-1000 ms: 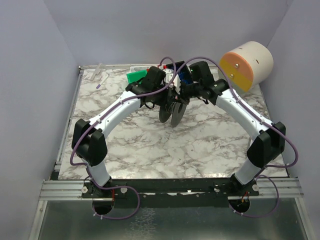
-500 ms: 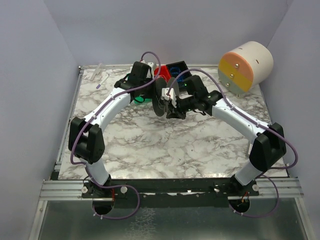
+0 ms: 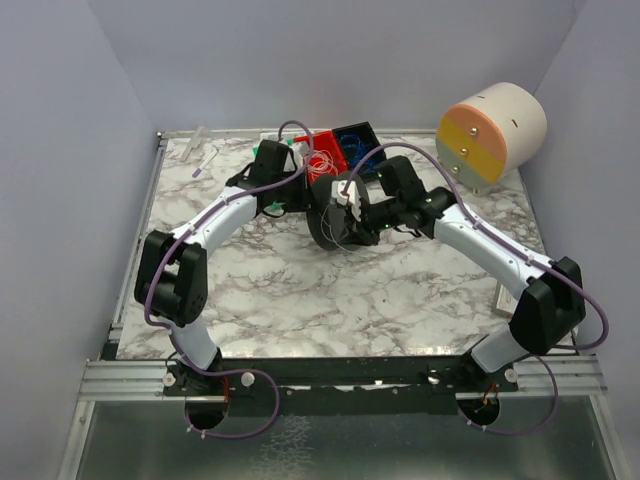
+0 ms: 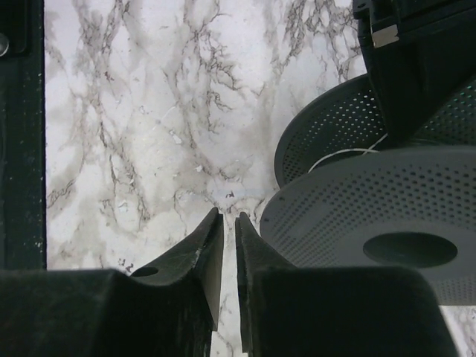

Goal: Wrap the cables
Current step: Wrap the cable around the cable reel.

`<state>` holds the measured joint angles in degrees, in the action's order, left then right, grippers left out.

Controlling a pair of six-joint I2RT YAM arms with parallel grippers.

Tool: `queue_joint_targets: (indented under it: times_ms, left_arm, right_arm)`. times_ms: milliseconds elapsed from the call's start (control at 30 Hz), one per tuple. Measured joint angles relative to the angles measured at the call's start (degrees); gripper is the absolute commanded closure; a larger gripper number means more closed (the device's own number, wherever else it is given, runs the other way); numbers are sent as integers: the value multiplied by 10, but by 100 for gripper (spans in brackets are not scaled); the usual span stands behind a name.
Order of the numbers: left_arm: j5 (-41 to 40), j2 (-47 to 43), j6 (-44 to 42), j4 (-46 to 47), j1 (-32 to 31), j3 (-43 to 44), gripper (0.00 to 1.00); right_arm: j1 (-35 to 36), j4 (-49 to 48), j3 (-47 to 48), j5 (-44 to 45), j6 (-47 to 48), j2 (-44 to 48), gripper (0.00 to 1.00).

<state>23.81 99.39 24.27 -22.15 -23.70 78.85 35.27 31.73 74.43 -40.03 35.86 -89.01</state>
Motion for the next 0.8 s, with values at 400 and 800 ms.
queue_joint_targets:
  times_ms: [400, 800]
  left_arm:
    - [94, -5, 65, 129, 15, -88, 100]
    - [145, -2, 156, 251, 35, -185, 100]
  right_arm:
    - [-8, 10, -70, 40, 0, 36, 79]
    - [-76, -32, -85, 50, -30, 35, 77]
